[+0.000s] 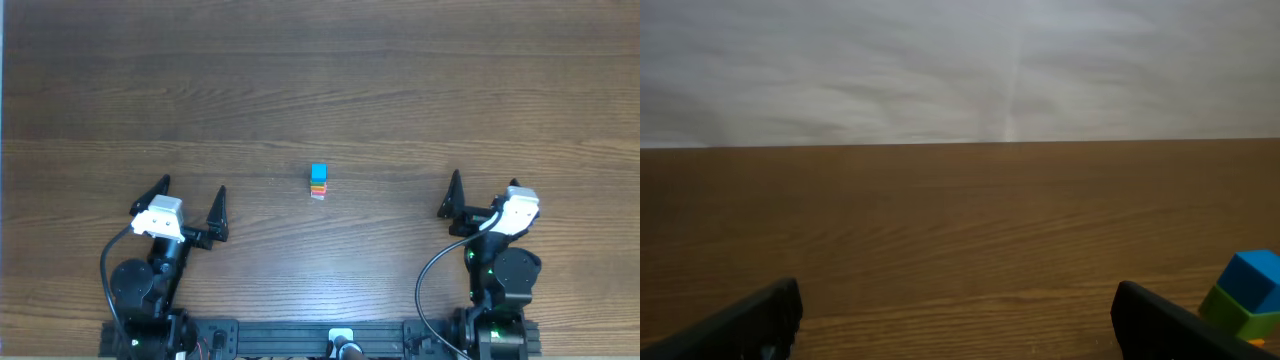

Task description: Stack Cubes

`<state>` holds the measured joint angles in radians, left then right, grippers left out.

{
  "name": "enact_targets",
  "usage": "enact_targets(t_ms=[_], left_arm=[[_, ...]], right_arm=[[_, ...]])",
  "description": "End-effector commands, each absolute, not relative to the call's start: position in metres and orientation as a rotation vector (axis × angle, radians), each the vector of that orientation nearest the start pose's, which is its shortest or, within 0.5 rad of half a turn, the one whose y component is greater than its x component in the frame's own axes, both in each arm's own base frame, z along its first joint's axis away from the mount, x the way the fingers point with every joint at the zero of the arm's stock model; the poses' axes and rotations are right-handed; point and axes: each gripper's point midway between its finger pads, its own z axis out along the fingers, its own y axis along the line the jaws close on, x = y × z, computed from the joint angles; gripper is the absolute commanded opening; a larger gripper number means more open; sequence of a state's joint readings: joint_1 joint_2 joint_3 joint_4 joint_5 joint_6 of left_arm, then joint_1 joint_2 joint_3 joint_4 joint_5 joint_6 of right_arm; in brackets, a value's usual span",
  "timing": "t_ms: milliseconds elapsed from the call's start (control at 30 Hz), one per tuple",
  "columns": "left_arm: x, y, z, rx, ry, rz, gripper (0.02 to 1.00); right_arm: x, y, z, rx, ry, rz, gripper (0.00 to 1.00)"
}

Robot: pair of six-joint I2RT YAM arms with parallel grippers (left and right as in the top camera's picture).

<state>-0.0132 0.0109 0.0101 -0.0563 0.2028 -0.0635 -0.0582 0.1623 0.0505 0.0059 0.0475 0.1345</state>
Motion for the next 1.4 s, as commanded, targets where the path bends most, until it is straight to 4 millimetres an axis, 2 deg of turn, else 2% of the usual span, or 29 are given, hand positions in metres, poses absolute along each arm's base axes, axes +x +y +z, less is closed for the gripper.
enact_targets(t_ms=[33, 100, 267, 400, 533, 1400], left_arm=[[0.242, -0.040, 0.161, 0.131, 1.627, -0.223, 0.998], [0.242, -0.040, 0.161, 0.131, 1.627, -0.223, 0.996], [0.242, -0.040, 0.161, 0.131, 1.627, -0.223, 0.998], [0.242, -0.040, 0.161, 0.131, 1.627, -0.223, 0.998], [0.242, -0.040, 0.161, 0.131, 1.627, -0.223, 0.998], [0.242, -0.040, 0.161, 0.131, 1.627, -0.223, 0.998]], right_arm=[[0.253, -0.016, 0.142, 0.172, 1.706, 0.041, 0.991], [0.252, -0.015, 0.134, 0.170, 1.740, 0.040, 0.991], [0.250, -0.007, 0.125, 0.035, 1.785, -0.021, 0.993], [0.250, -0.003, 0.132, 0.008, 1.754, -0.022, 0.991], [0.246, -0.002, 0.158, 0.007, 1.639, -0.016, 0.993], [0.246, -0.001, 0.157, 0.004, 1.643, -0.014, 0.991]])
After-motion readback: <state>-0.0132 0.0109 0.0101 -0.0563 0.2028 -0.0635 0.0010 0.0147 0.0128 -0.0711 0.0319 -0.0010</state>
